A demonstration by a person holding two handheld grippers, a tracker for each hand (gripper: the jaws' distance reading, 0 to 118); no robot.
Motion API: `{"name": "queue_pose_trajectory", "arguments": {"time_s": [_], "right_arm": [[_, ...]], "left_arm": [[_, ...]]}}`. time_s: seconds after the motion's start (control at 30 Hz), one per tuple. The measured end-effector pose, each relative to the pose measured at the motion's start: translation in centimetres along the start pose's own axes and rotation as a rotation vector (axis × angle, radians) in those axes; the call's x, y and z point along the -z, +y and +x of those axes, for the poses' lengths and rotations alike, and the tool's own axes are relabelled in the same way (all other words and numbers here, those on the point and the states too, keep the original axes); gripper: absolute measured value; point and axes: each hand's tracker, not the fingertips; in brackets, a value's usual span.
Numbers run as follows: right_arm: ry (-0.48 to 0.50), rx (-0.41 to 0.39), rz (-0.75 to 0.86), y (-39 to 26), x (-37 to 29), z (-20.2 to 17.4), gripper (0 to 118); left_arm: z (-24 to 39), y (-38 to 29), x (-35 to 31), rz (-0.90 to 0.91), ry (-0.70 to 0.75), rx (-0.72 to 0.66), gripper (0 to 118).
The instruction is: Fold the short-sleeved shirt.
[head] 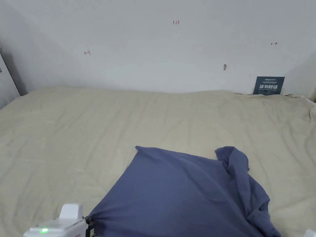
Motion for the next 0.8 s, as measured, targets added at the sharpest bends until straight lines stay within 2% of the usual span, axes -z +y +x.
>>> {"name": "queue_pose_trajectory", "arguments": {"time_s": [0.23, 0.5, 0.67, 0.7, 0.73, 0.77, 0.8], "right_arm": [[-0.002, -0.045, -0.071, -4.9, -2.9, 0.4, 6], [-0.088, -0.119, -0.141, -7.4, 0.3, 0.7, 6], [-0.112, -0.124, -0.193, -7.9, 1.5, 0.6, 8], [-0.11, -0.121, -0.192, -7.9, 1.3, 0.6, 12], [-0.109, -0.121, -0.193, -7.7, 1.2, 0.5, 23], [-0.112, -0.128, -0.199, -7.3, 0.9, 0.3, 39], [-0.118, -0.14, -0.197, -7.0, 0.6, 0.1, 45]], "left_arm": [[-2.1, -6.1, -3.5, -0.077, 0.019, -0.011, 1], [-1.7, -7.9, -0.3, -0.173, 0.055, -0.034, 1], [-1.3, -8.7, 1.0, -0.225, 0.072, -0.048, 2], [-1.2, -8.7, 0.8, -0.215, 0.078, -0.048, 6], [-1.1, -8.5, 0.7, -0.217, 0.08, -0.052, 18], [-1.1, -8.2, 0.6, -0.219, 0.081, -0.054, 33], [-0.9, -7.9, 0.4, -0.223, 0.086, -0.061, 46]]}}
